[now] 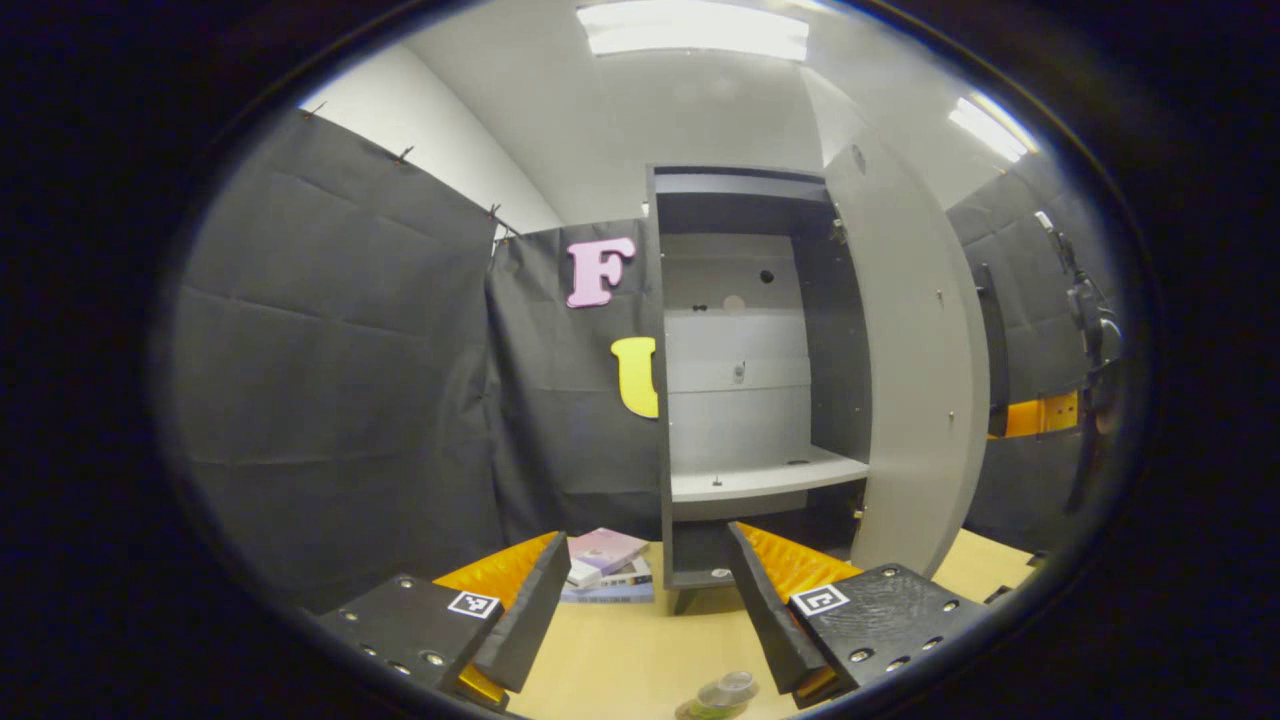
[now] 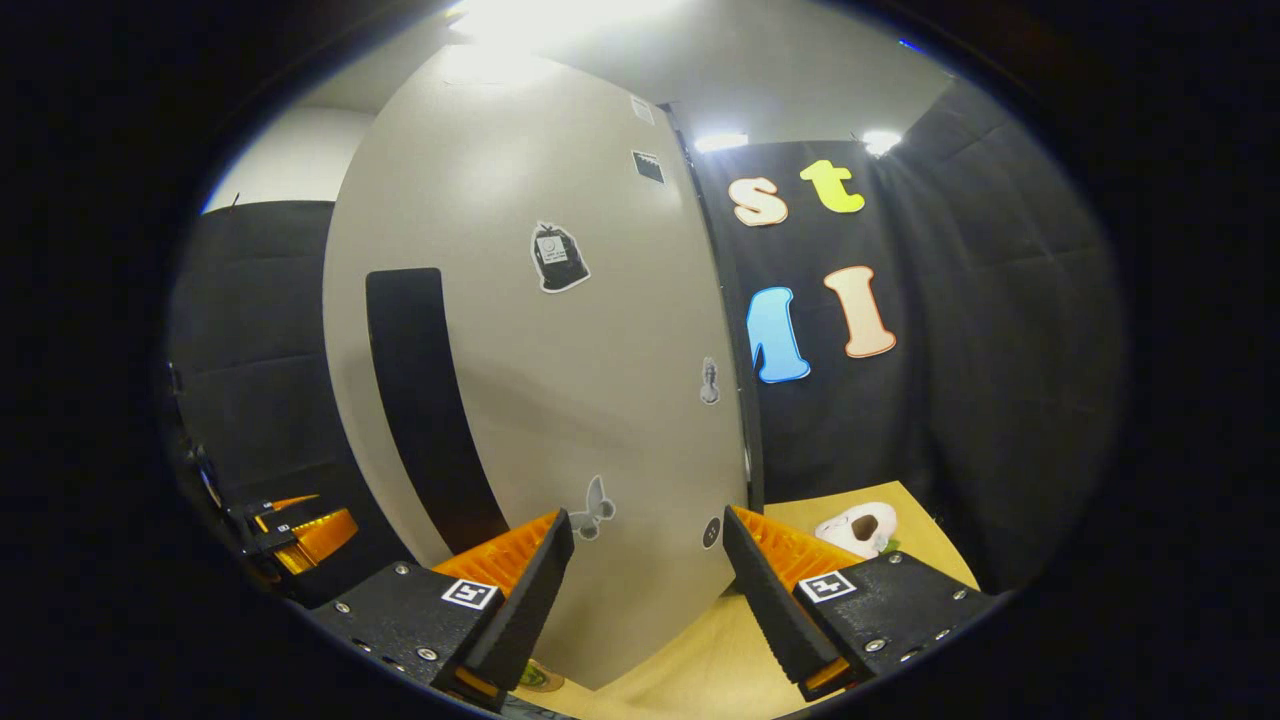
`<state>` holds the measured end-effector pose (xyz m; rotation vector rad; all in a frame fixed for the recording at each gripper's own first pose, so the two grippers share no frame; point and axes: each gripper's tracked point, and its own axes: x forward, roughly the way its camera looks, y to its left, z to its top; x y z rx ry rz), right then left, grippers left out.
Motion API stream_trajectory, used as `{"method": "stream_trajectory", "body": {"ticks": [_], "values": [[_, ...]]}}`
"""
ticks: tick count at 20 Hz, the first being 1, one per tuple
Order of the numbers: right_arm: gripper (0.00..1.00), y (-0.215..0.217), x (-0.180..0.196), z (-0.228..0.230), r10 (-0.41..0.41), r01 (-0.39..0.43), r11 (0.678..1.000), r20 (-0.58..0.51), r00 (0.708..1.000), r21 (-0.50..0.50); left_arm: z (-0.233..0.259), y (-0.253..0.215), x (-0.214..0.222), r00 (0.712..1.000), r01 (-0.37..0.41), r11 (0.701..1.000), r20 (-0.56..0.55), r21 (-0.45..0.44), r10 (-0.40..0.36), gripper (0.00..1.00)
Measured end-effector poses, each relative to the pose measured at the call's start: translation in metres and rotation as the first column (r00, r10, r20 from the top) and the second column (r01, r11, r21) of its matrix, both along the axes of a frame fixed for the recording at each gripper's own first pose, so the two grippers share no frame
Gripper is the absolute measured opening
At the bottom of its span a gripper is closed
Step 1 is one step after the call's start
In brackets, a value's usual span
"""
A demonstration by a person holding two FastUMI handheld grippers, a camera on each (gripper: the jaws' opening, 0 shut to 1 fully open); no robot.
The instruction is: Open the cabinet door with the right hand, grasp the bottle in the cabinet with the left hand and place it on the coaster, then close the cabinet door with the right hand.
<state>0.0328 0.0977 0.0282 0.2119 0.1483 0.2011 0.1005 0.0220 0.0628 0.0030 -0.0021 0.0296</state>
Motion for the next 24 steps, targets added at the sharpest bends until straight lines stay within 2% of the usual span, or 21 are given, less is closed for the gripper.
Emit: {"method": "stream_trajectory", "body": {"ticks": [1, 2, 3, 4, 5, 6, 7, 8, 9, 10, 11, 12, 13, 16, 17, 18, 19, 20, 22, 24], "values": [[0.87, 0.011, 0.006, 0.0, 0.002, -0.002, 1.0, -0.003, 1.0, 0.013, -0.007, -0.002, 0.001, 0.999, 0.021, 1.0, -0.026, -0.016, -0.021, 0.94], [0.94, 0.022, 0.011, 0.001, 0.005, -0.005, 1.0, -0.002, 1.0, 0.018, -0.01, -0.004, 0.002, 0.998, 0.032, 0.999, -0.049, -0.024, -0.033, 0.92], [0.93, 0.031, 0.019, -0.001, 0.003, -0.003, 1.0, -0.012, 1.0, 0.01, -0.01, -0.004, 0.002, 0.997, 0.04, 0.999, -0.06, -0.024, -0.041, 0.89], [0.94, 0.033, 0.027, -0.011, -0.009, 0.009, 1.0, -0.041, 0.999, -0.005, -0.007, -0.005, 0.002, 0.996, 0.05, 0.999, -0.068, -0.016, -0.051, 0.94], [0.95, 0.04, 0.032, -0.017, -0.007, 0.007, 1.0, -0.064, 0.998, -0.002, -0.009, -0.004, 0.002, 0.995, 0.051, 0.999, -0.08, -0.004, -0.051, 0.89], [0.95, 0.047, 0.038, -0.019, -0.003, 0.003, 1.0, -0.07, 0.998, 0.012, -0.009, -0.003, 0.002, 0.995, 0.052, 0.999, -0.09, 0.008, -0.051, 0.93], [0.95, 0.051, 0.044, -0.02, -0.004, 0.006, 1.0, -0.071, 0.997, 0.022, -0.01, -0.002, 0.002, 0.994, 0.046, 0.999, -0.098, 0.014, -0.044, 0.85], [0.95, 0.053, 0.048, -0.02, -0.01, 0.011, 1.0, -0.071, 0.997, 0.016, -0.008, -0.004, 0.002, 0.994, 0.049, 0.999, -0.096, 0.007, -0.048, 0.89], [0.91, 0.054, 0.052, -0.018, -0.012, 0.012, 1.0, -0.064, 0.998, 0.004, -0.006, -0.005, 0.004, 0.994, 0.055, 0.998, -0.09, -0.008, -0.055, 0.94], [0.95, 0.057, 0.056, -0.016, -0.003, 0.003, 1.0, -0.052, 0.999, -0.006, -0.009, -0.006, 0.008, 0.994, 0.051, 0.999, -0.092, -0.015, -0.053, 0.89], [0.95, 0.06, 0.06, -0.014, 0.006, -0.006, 1.0, -0.041, 0.999, -0.019, -0.008, -0.008, 0.01, 0.995, 0.053, 0.998, -0.085, -0.019, -0.055, 0.94], [0.95, 0.061, 0.064, -0.013, 0.011, -0.012, 0.999, -0.036, 0.999, -0.034, -0.005, -0.011, 0.017, 0.995, 0.05, 0.999, -0.083, -0.018, -0.051, 0.89], [0.95, 0.06, 0.066, -0.013, 0.008, -0.01, 0.999, -0.034, 0.999, -0.047, -0.004, -0.013, 0.025, 0.995, 0.046, 0.999, -0.089, -0.013, -0.047, 0.93], [0.95, 0.055, 0.077, -0.012, -0.011, 0.01, 0.998, -0.014, 1.0, -0.057, 0.005, -0.027, 0.037, 0.993, 0.097, 0.995, -0.072, 0.003, -0.097, 0.89], [0.95, 0.052, 0.079, -0.017, -0.023, 0.021, 0.998, -0.025, 0.999, -0.062, 0.003, -0.028, 0.04, 0.992, 0.105, 0.994, -0.077, 0.013, -0.104, 0.85], [0.95, 0.049, 0.081, -0.021, -0.036, 0.033, 0.997, -0.039, 0.999, -0.066, 0.003, -0.03, 0.044, 0.991, 0.113, 0.993, -0.079, 0.018, -0.111, 0.89], [0.9, 0.05, 0.081, -0.022, -0.04, 0.037, 0.997, -0.043, 0.998, -0.061, 0.003, -0.033, 0.046, 0.99, 0.122, 0.992, -0.078, 0.014, -0.121, 0.89], [0.95, 0.049, 0.082, -0.021, -0.043, 0.041, 0.997, -0.041, 0.998, -0.06, 0.004, -0.038, 0.048, 0.988, 0.135, 0.991, -0.074, 0.005, -0.134, 0.89], [0.95, 0.041, 0.083, -0.023, -0.072, 0.068, 0.994, -0.038, 0.997, -0.084, 0.005, -0.047, 0.052, 0.984, 0.16, 0.987, -0.079, -0.006, -0.16, 0.94], [0.95, 0.04, 0.084, -0.026, -0.081, 0.077, 0.994, -0.045, 0.996, -0.084, 0.005, -0.054, 0.053, 0.979, 0.187, 0.982, -0.08, -0.019, -0.187, 0.94]]}}
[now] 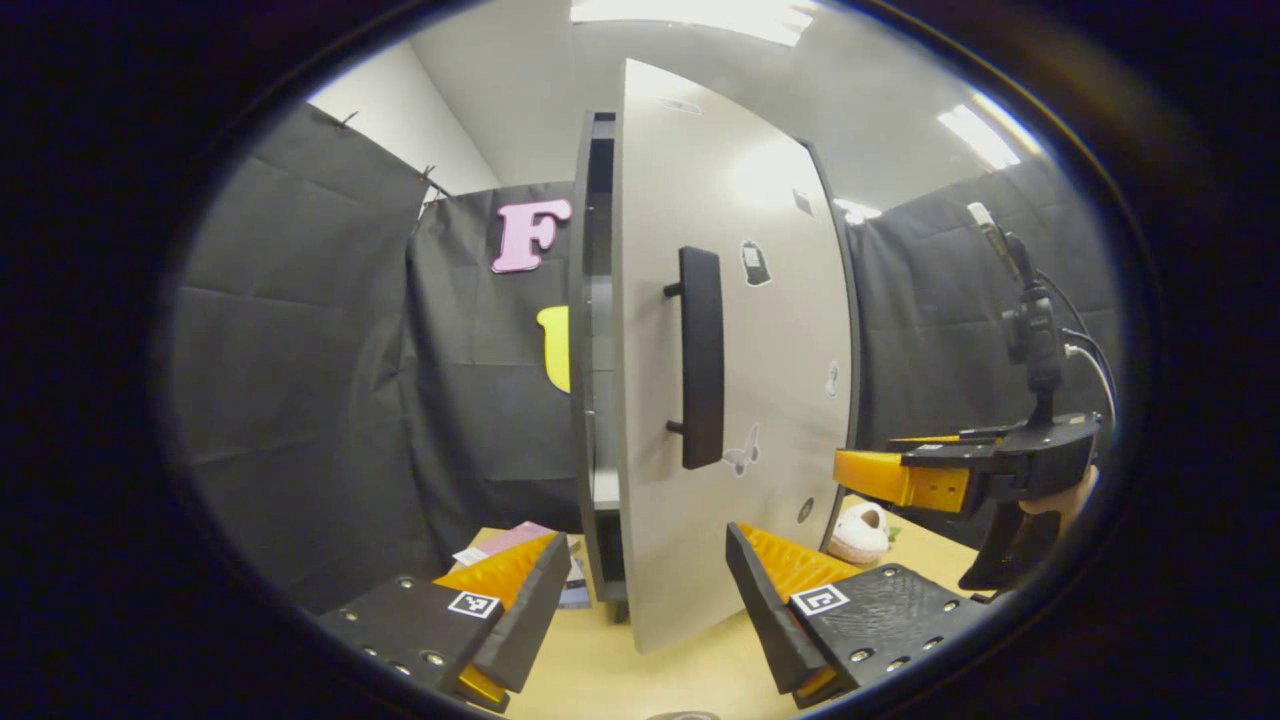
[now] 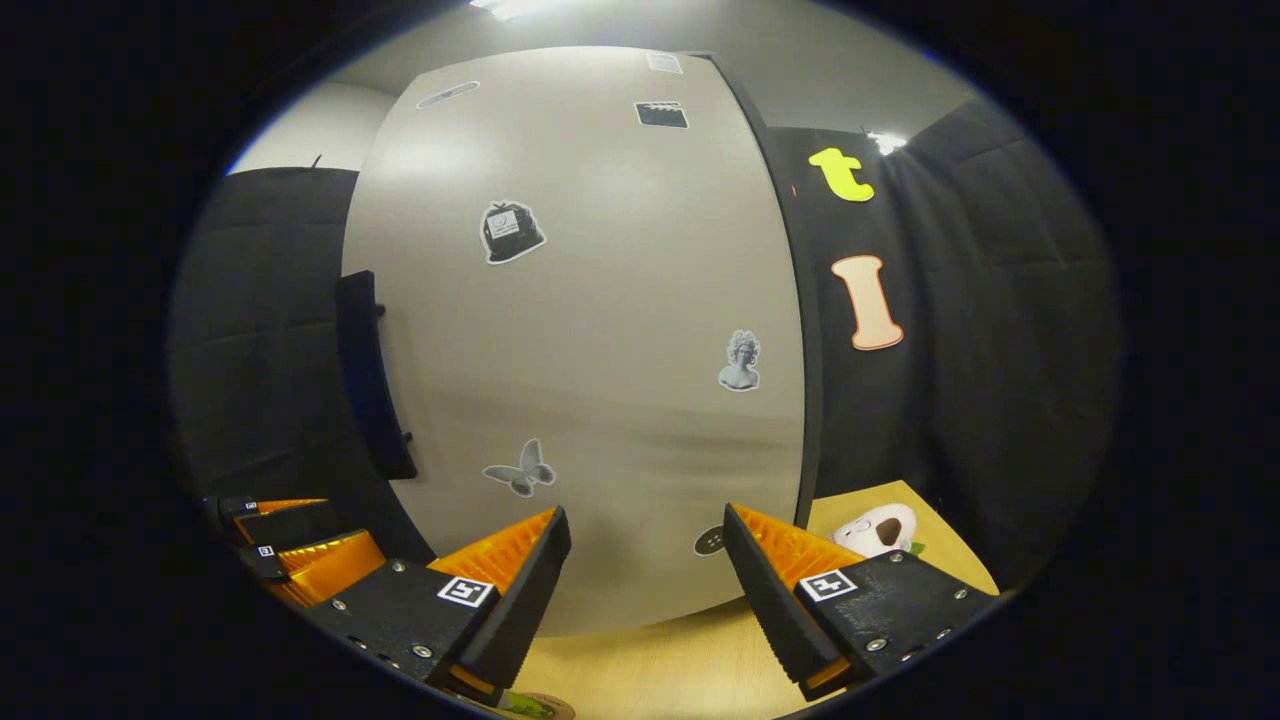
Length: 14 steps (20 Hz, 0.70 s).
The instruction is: Open the cabinet door with the right hand, grasp the bottle in the cabinet with the left hand and place it on the coaster, then close the cabinet door with the right hand.
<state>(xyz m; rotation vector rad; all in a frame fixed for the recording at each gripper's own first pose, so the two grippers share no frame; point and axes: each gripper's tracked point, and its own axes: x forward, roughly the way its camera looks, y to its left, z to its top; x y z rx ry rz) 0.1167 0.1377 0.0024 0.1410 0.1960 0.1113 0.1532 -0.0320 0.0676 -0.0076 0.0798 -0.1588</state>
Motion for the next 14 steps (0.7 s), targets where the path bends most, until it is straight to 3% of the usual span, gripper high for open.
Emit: {"method": "stream_trajectory", "body": {"ticks": [2, 5, 8, 9, 10, 14], "values": [[0.91, 0.003, 0.006, -0.003, 0.006, -0.006, 1.0, -0.009, 1.0, -0.015, 0.0, -0.001, 0.0, 1.0, 0.006, 1.0, 0.01, -0.01, -0.006, 0.94], [0.95, 0.017, 0.012, -0.004, 0.033, -0.033, 0.999, -0.012, 0.999, -0.026, -0.006, 0.003, 0.001, 1.0, -0.005, 1.0, -0.001, -0.019, 0.005, 0.85], [0.95, 0.029, 0.013, -0.004, 0.053, -0.053, 0.998, -0.005, 0.999, -0.029, -0.006, 0.011, 0.001, 1.0, -0.023, 0.998, 0.007, -0.052, 0.023, 0.89], [0.95, 0.032, 0.013, -0.009, 0.055, -0.056, 0.998, -0.023, 0.998, -0.033, -0.009, 0.013, 0.002, 1.0, -0.027, 0.998, 0.002, -0.058, 0.028, 0.85], [0.95, 0.034, 0.012, -0.014, 0.062, -0.063, 0.997, -0.046, 0.997, -0.033, -0.01, 0.015, 0.002, 0.999, -0.037, 0.998, -0.005, -0.06, 0.037, 0.93], [0.95, 0.032, 0.011, -0.008, 0.053, -0.054, 0.998, -0.034, 0.998, -0.021, -0.003, 0.023, 0.006, 0.998, -0.058, 0.997, 0.025, -0.04, 0.059, 0.89]]}}
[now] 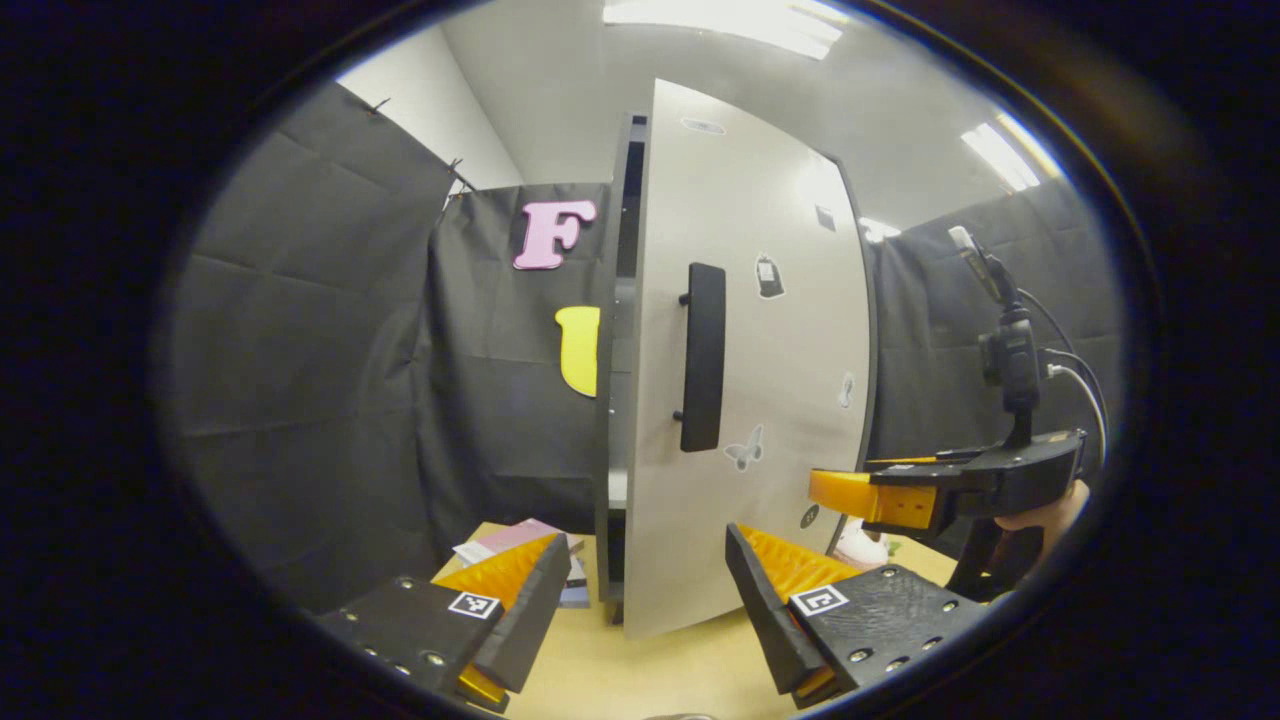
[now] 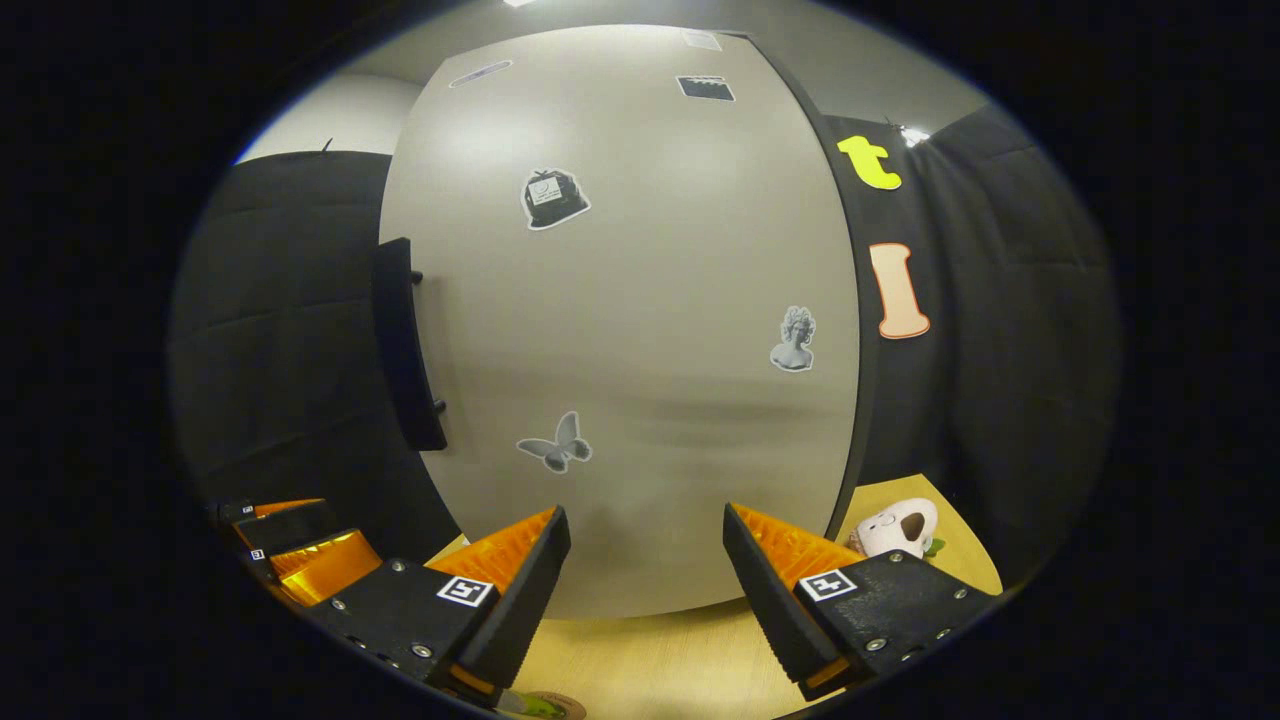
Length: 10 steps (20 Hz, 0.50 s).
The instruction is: Open the cabinet door with the right hand, grasp the bottle in the cabinet with the left hand and place it on the coaster, then close the cabinet door with the right hand.
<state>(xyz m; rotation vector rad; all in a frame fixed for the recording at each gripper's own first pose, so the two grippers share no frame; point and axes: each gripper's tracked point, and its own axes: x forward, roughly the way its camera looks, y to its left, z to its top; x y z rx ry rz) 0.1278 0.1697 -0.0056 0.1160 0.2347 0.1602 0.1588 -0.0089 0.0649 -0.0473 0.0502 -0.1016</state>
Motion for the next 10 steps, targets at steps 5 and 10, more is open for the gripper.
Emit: {"method": "stream_trajectory", "body": {"ticks": [5, 10], "values": [[0.95, -0.003, 0.0, -0.004, -0.028, 0.029, 0.999, -0.01, 1.0, 0.033, -0.001, -0.001, 0.007, 1.0, 0.0, 0.999, -0.015, 0.046, 0.001, 0.89], [0.95, -0.011, -0.004, -0.007, -0.076, 0.077, 0.997, -0.011, 0.997, 0.028, -0.007, 0.006, 0.018, 0.997, -0.066, 0.998, -0.042, -0.016, 0.066, 0.91]]}}
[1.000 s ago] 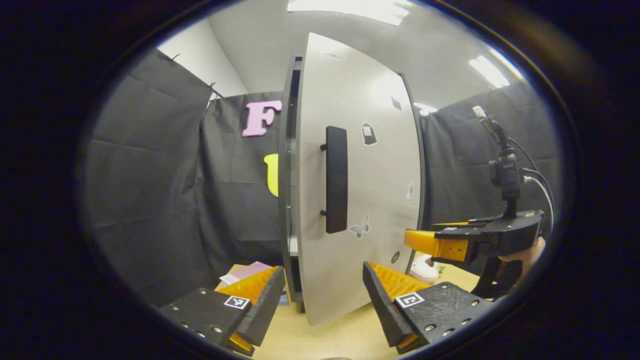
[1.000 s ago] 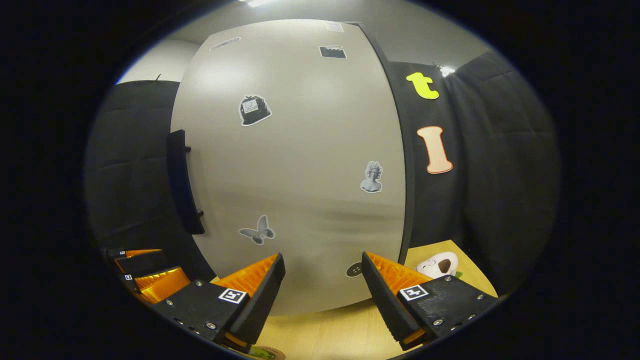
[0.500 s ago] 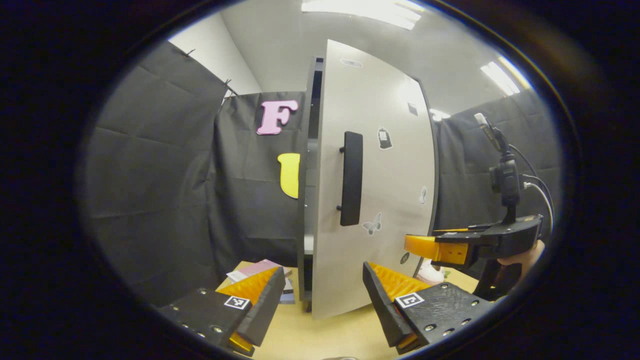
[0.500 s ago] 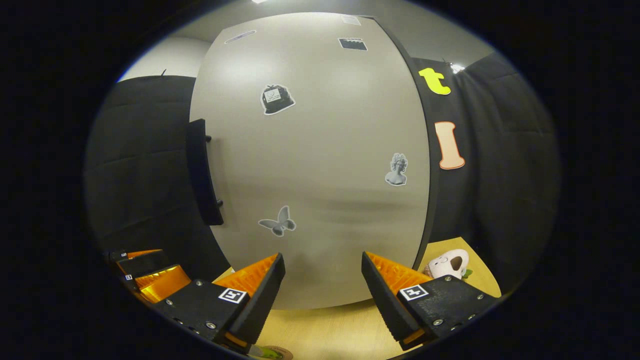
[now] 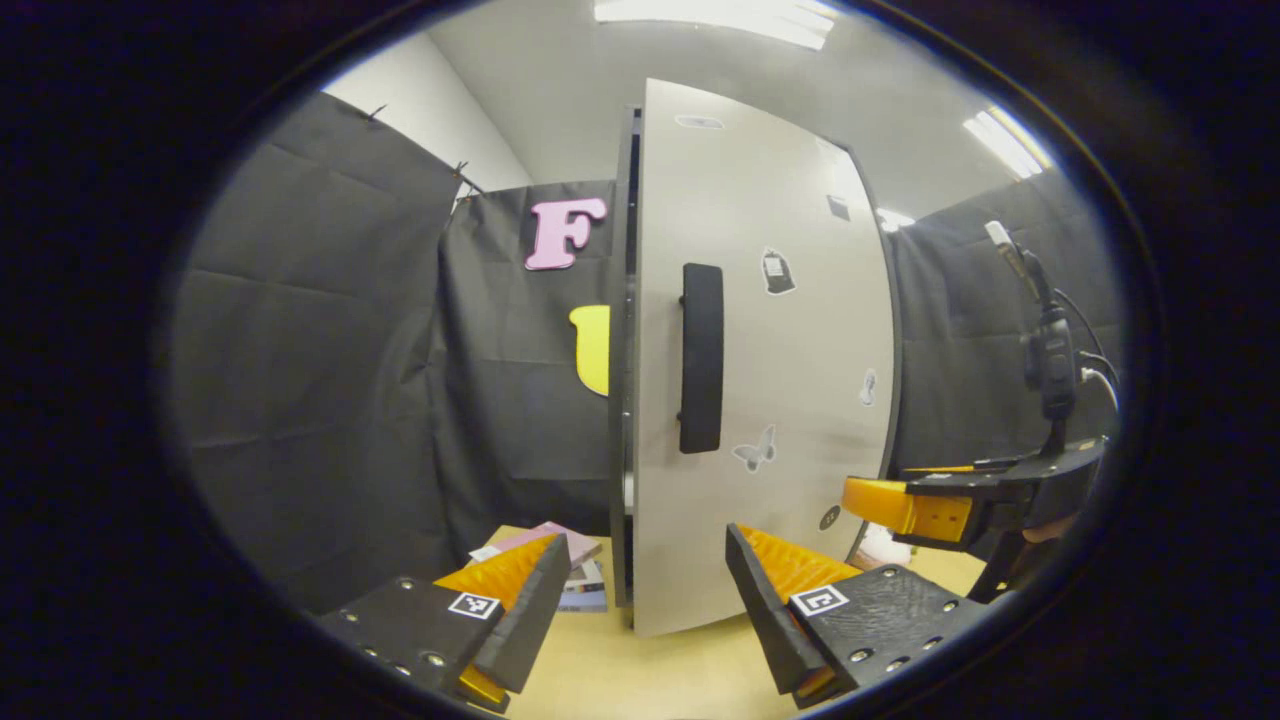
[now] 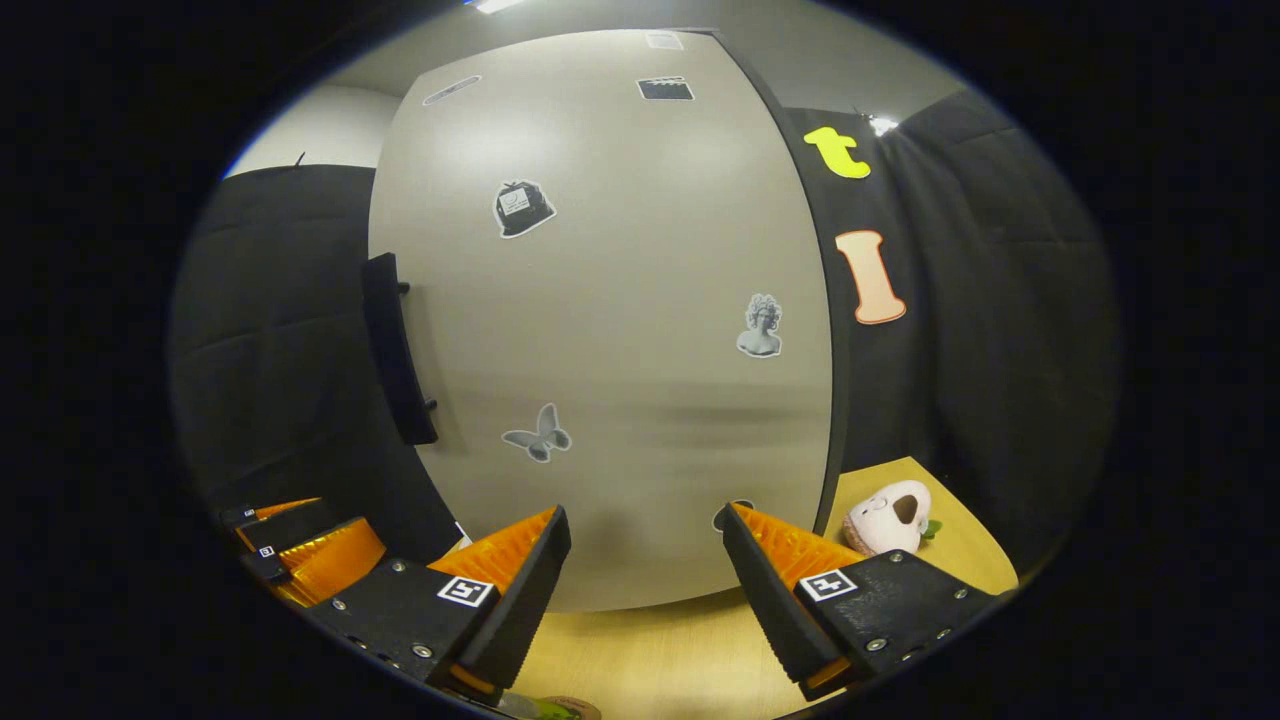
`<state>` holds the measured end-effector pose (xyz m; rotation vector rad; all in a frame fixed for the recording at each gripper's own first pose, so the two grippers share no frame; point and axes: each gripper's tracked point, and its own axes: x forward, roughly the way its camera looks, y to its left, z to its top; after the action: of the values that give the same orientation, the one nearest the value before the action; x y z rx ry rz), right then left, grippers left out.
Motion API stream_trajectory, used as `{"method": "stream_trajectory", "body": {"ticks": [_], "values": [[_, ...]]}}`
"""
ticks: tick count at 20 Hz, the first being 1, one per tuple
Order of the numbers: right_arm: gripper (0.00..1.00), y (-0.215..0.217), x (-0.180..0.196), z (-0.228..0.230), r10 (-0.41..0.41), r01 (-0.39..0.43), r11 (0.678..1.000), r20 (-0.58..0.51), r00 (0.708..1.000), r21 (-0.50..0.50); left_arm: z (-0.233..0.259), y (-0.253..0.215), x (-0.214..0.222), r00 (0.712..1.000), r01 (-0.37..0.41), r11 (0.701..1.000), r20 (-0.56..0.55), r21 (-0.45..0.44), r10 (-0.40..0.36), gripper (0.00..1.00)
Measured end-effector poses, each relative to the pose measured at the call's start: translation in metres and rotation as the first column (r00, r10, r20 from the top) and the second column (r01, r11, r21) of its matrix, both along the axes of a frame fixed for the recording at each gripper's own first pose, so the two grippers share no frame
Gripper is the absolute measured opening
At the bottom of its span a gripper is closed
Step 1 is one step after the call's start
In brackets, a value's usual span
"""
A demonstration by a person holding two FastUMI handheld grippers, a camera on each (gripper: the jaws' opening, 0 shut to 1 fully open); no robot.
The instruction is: Open the cabinet door with the right hand, grasp the bottle in the cabinet with the left hand and place it on the coaster, then close the cabinet door with the right hand.
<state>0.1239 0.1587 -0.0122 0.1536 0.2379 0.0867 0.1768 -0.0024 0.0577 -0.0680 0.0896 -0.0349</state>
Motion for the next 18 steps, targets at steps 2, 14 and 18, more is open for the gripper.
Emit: {"method": "stream_trajectory", "body": {"ticks": [2, 14, 18], "values": [[0.95, -0.006, 0.001, 0.009, -0.022, 0.022, 1.0, 0.032, 0.999, -0.014, -0.004, -0.002, 0.003, 1.0, 0.002, 1.0, -0.016, -0.025, -0.002, 0.94], [0.95, -0.004, -0.011, 0.035, -0.028, 0.038, 0.996, 0.128, 0.991, -0.083, 0.022, -0.034, 0.018, 0.997, 0.046, 0.998, 0.057, 0.031, -0.048, 0.89], [0.95, -0.002, -0.015, 0.037, -0.024, 0.036, 0.996, 0.141, 0.99, -0.084, 0.037, -0.035, 0.015, 0.994, 0.036, 0.999, 0.098, 0.028, -0.038, 0.89]]}}
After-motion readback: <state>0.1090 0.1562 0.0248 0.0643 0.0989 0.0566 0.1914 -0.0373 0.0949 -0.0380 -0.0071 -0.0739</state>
